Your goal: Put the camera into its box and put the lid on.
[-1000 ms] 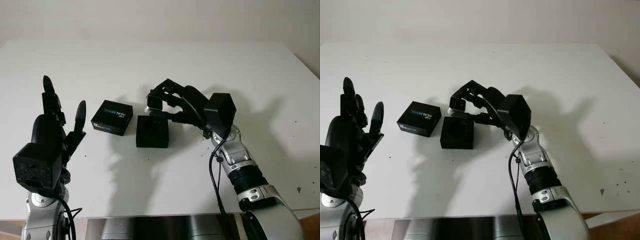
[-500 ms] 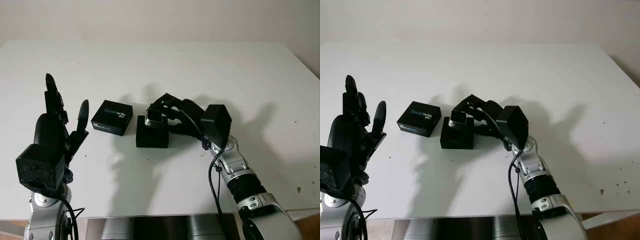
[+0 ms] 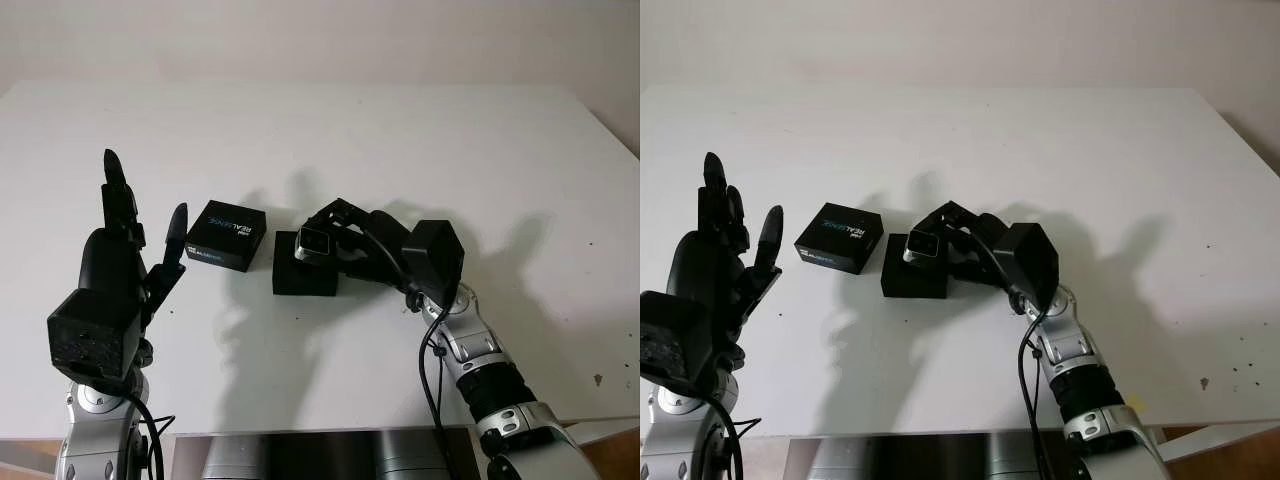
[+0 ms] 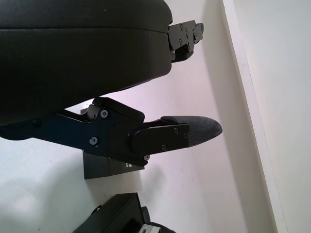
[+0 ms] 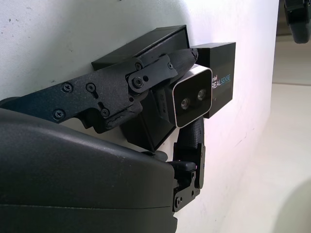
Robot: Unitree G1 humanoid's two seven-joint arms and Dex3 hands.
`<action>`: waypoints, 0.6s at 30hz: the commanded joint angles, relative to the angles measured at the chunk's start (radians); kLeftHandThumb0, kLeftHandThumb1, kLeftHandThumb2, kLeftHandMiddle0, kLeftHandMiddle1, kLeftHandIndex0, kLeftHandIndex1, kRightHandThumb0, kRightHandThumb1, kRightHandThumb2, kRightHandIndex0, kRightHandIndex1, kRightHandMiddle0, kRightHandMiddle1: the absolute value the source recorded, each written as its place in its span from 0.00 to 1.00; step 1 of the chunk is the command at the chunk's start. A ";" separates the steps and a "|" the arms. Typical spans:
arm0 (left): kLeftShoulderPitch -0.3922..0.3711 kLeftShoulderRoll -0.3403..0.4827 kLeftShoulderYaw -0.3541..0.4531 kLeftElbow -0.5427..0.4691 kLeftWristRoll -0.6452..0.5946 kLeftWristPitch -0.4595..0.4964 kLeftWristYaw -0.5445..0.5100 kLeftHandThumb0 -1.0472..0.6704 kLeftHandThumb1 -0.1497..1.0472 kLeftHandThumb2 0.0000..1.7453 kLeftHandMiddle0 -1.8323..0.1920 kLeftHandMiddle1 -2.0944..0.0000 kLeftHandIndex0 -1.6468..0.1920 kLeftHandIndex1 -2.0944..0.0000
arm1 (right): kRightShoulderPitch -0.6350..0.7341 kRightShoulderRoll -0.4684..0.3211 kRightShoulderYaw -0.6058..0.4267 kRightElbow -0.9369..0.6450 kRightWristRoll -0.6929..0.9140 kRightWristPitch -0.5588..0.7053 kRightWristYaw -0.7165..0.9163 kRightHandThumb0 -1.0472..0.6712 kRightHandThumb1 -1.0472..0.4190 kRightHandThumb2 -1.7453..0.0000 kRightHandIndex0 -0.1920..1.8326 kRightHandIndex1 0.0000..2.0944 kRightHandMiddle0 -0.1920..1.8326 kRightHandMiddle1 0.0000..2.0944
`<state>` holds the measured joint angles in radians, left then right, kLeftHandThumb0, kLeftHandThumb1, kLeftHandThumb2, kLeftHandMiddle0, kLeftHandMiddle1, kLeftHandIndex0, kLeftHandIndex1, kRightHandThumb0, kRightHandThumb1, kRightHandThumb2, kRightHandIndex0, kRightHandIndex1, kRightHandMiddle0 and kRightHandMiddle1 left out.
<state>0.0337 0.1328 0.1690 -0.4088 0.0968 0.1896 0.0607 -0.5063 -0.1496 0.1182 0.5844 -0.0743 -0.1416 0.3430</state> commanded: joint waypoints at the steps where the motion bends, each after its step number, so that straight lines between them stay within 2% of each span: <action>1: 0.001 -0.008 -0.006 0.004 0.002 -0.010 0.003 0.26 1.00 0.29 0.99 0.98 1.00 1.00 | 0.026 0.000 0.008 0.001 -0.012 -0.011 -0.015 0.34 0.06 0.97 0.26 0.03 0.25 0.75; 11: 0.009 -0.020 -0.009 0.000 -0.013 -0.020 0.000 0.27 1.00 0.29 1.00 0.98 1.00 1.00 | 0.021 -0.006 0.045 0.043 -0.103 -0.141 -0.104 0.35 0.06 0.97 0.26 0.03 0.23 0.75; 18: 0.013 -0.020 -0.009 -0.004 -0.015 -0.018 0.000 0.28 1.00 0.29 1.00 0.99 1.00 1.00 | 0.010 -0.012 0.049 0.059 -0.125 -0.167 -0.112 0.36 0.06 0.97 0.25 0.02 0.23 0.75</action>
<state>0.0366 0.1187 0.1609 -0.4088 0.0817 0.1740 0.0608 -0.4877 -0.1505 0.1617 0.6284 -0.1944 -0.3003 0.2325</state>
